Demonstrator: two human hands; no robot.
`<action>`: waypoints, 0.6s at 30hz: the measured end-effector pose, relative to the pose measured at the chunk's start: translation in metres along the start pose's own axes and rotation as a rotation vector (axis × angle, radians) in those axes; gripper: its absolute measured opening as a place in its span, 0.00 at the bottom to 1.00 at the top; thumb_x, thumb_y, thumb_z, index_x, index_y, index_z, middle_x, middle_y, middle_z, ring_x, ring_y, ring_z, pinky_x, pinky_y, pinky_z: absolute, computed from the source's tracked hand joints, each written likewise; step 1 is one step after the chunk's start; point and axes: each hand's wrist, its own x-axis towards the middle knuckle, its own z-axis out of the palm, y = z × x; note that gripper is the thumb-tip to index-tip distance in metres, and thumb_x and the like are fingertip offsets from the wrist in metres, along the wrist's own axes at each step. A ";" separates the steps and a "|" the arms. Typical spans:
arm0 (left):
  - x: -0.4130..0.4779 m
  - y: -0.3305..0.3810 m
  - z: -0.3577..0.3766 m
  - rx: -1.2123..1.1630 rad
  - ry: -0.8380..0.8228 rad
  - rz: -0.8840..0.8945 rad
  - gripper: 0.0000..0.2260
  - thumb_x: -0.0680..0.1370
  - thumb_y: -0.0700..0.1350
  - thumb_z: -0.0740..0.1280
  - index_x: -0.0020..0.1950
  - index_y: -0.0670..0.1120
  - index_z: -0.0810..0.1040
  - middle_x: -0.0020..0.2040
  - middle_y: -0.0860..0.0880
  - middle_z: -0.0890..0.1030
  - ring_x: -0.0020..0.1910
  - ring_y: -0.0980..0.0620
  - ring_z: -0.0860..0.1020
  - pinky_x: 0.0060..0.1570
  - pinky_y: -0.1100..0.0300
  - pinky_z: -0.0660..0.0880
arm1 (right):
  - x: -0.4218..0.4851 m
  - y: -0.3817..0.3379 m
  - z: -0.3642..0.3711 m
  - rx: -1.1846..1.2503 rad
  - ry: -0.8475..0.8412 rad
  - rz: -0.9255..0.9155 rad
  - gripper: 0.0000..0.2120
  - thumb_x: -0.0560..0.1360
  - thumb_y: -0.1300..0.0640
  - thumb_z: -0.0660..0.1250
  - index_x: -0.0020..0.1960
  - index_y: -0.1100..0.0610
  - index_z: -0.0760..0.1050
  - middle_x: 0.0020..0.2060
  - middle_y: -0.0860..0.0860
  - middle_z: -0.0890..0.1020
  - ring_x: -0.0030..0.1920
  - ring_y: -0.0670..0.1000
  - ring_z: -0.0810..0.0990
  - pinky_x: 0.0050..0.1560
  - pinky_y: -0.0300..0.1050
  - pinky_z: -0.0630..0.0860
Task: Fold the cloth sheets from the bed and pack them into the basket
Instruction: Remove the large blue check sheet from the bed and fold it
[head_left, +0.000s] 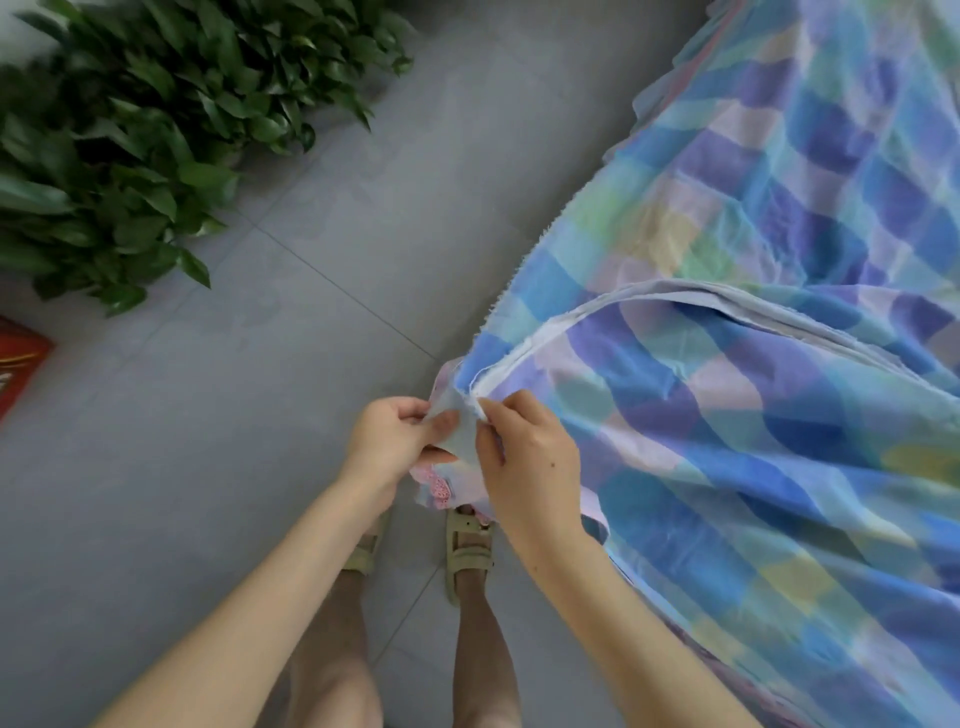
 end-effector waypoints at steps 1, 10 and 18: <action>-0.009 0.009 0.001 0.015 -0.003 0.018 0.03 0.73 0.35 0.71 0.43 0.35 0.79 0.32 0.43 0.82 0.29 0.46 0.81 0.33 0.54 0.81 | -0.003 -0.003 0.003 -0.049 0.014 -0.031 0.03 0.65 0.61 0.64 0.34 0.58 0.75 0.30 0.51 0.71 0.29 0.53 0.71 0.25 0.37 0.58; -0.051 0.051 0.012 0.106 -0.092 -0.016 0.13 0.77 0.29 0.56 0.38 0.37 0.78 0.29 0.45 0.78 0.26 0.55 0.78 0.27 0.63 0.77 | -0.016 -0.022 -0.001 -0.144 0.148 -0.093 0.18 0.55 0.69 0.73 0.44 0.61 0.78 0.34 0.53 0.74 0.33 0.54 0.72 0.26 0.43 0.66; -0.076 0.085 0.029 0.228 -0.202 -0.151 0.10 0.73 0.37 0.70 0.31 0.40 0.78 0.22 0.48 0.72 0.20 0.55 0.72 0.23 0.64 0.74 | -0.037 -0.018 -0.024 -0.030 -0.019 -0.114 0.24 0.51 0.64 0.80 0.45 0.59 0.80 0.42 0.51 0.79 0.40 0.52 0.77 0.30 0.44 0.77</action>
